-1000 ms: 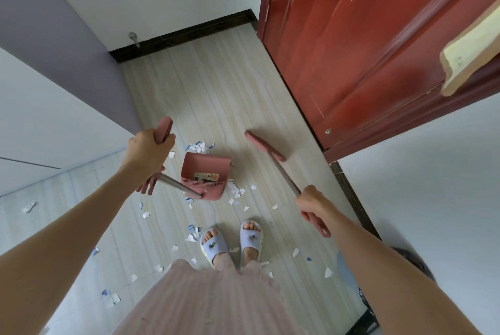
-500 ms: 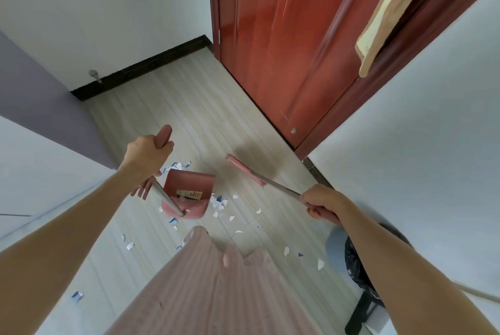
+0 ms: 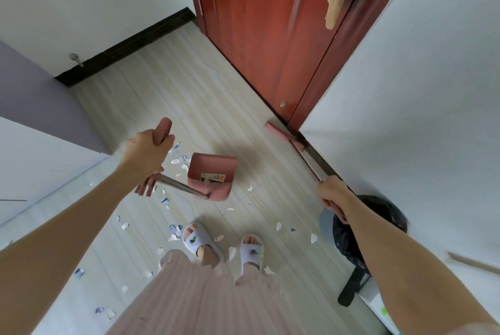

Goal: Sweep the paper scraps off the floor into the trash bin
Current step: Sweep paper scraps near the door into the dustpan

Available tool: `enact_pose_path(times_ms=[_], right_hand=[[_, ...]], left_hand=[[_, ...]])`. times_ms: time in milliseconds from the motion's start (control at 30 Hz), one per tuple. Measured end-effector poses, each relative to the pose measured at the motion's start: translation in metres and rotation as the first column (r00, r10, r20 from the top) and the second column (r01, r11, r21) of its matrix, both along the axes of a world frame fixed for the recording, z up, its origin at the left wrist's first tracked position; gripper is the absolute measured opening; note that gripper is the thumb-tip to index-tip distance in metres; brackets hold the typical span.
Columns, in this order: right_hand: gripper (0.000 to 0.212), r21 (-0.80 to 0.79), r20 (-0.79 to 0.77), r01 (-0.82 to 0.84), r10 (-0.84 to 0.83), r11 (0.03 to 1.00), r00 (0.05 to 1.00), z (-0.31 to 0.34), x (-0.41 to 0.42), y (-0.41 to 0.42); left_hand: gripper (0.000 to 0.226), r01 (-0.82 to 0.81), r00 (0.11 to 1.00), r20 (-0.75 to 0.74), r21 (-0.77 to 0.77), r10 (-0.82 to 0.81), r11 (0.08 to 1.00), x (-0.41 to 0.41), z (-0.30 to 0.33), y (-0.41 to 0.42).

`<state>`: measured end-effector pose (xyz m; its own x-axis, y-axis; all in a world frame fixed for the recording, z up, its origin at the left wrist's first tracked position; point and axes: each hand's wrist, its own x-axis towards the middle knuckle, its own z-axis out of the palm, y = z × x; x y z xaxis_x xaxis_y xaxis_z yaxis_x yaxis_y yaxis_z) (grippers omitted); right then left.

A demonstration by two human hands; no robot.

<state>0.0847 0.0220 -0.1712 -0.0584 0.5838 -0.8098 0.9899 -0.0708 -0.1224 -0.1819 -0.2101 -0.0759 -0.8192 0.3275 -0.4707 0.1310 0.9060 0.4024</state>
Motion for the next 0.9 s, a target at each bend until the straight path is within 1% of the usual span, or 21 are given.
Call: enact_pose_path(times_ms=[133,233,300,433,467,567,600,667,733,800,900], right_hand=[[0.026,-0.065,0.032,0.061,-0.059,0.996,0.998,-0.005,0.042,-0.009],[0.035,-0.071,0.062,0.042,-0.037,0.997,0.997,-0.007,0.076,-0.025],[0.029,-0.095,0.085,0.034,-0.026,0.995,0.996,-0.007,0.093,-0.035],[0.022,-0.121,0.121,0.141,-0.127,0.983,0.985,-0.008,0.119,-0.055],[0.022,-0.127,0.119,0.164,-0.15,0.978,0.982,-0.01,0.125,-0.062],[0.025,-0.142,0.042,0.246,-0.242,0.959,0.969,-0.007,0.132,-0.084],[0.025,-0.163,0.072,0.254,-0.245,0.953,0.967,-0.004,0.13,-0.094],[0.032,-0.2,0.109,0.216,-0.197,0.956,0.974,-0.003,0.132,-0.111],[0.036,-0.241,0.099,0.198,-0.179,0.95,0.979,0.0,0.131,-0.129],[0.035,-0.275,0.117,0.259,-0.235,0.926,0.965,0.007,0.134,-0.141],[0.039,-0.26,0.077,0.241,-0.229,0.935,0.97,0.015,0.144,-0.137]], left_hand=[[0.034,0.047,0.999,0.013,-0.005,-0.047,0.999,0.022,-0.001,0.014],[0.035,0.103,0.994,0.035,-0.005,-0.103,0.995,0.04,0.0,0.024],[0.035,0.134,0.989,0.055,0.004,-0.134,0.991,0.051,0.002,0.029],[0.033,0.201,0.978,0.059,-0.002,-0.201,0.98,0.069,0.005,0.036],[0.033,0.218,0.974,0.062,0.0,-0.217,0.976,0.072,0.004,0.037],[0.034,0.26,0.963,0.067,0.023,-0.261,0.965,0.081,0.005,0.034],[0.034,0.269,0.96,0.067,0.031,-0.271,0.963,0.084,0.006,0.03],[0.034,0.294,0.953,0.059,0.043,-0.296,0.955,0.09,0.007,0.023],[0.033,0.311,0.948,0.05,0.05,-0.314,0.949,0.094,0.009,0.015],[0.033,0.319,0.945,0.049,0.06,-0.322,0.946,0.096,0.011,0.006],[0.033,0.324,0.943,0.054,0.077,-0.329,0.943,0.098,0.013,-0.006]])
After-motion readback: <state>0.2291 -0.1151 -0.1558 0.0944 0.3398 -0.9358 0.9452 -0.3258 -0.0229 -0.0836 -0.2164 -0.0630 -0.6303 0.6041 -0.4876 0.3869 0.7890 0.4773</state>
